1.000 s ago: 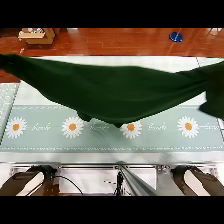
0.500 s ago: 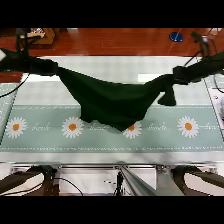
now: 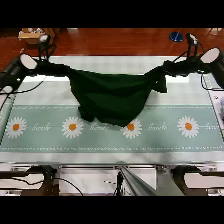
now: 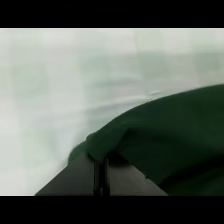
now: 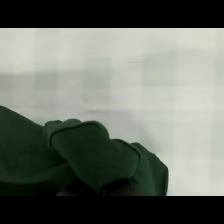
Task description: Fold the shirts.
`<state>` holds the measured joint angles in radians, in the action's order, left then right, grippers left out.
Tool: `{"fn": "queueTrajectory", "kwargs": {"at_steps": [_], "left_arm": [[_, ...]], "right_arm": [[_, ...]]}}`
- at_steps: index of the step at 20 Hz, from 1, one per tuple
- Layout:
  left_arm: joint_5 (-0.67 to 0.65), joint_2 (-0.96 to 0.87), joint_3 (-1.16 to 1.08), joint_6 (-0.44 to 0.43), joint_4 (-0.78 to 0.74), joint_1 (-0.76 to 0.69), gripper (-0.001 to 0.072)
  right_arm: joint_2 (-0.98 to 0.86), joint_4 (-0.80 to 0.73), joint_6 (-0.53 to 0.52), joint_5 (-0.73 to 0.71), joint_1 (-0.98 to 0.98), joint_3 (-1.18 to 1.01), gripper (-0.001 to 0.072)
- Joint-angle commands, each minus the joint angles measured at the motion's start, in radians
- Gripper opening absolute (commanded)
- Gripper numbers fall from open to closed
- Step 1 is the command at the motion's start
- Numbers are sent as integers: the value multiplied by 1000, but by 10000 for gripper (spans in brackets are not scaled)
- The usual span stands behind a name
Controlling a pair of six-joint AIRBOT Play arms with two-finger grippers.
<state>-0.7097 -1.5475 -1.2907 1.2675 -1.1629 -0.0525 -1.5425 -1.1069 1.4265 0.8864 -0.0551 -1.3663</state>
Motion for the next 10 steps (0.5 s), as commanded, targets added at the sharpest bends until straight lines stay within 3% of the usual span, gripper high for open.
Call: {"fn": "queueTrajectory", "kwargs": {"at_steps": [1,3,4,7,10], "left_arm": [[-11,-90,1,1,3,-19,21],[-61,-103,0,1,11,-16,34],[-95,-100,-12,0,10,-8,95],[-301,-87,-154,17,11,45,449],[-561,-51,-310,109,20,108,470]], "right_arm": [[-77,4,10,-8,-1,0,30],[-92,6,9,21,-1,0,30],[-87,8,8,24,-1,0,30],[-43,15,1,29,-1,0,30],[10,13,-10,42,-1,0,30]]}}
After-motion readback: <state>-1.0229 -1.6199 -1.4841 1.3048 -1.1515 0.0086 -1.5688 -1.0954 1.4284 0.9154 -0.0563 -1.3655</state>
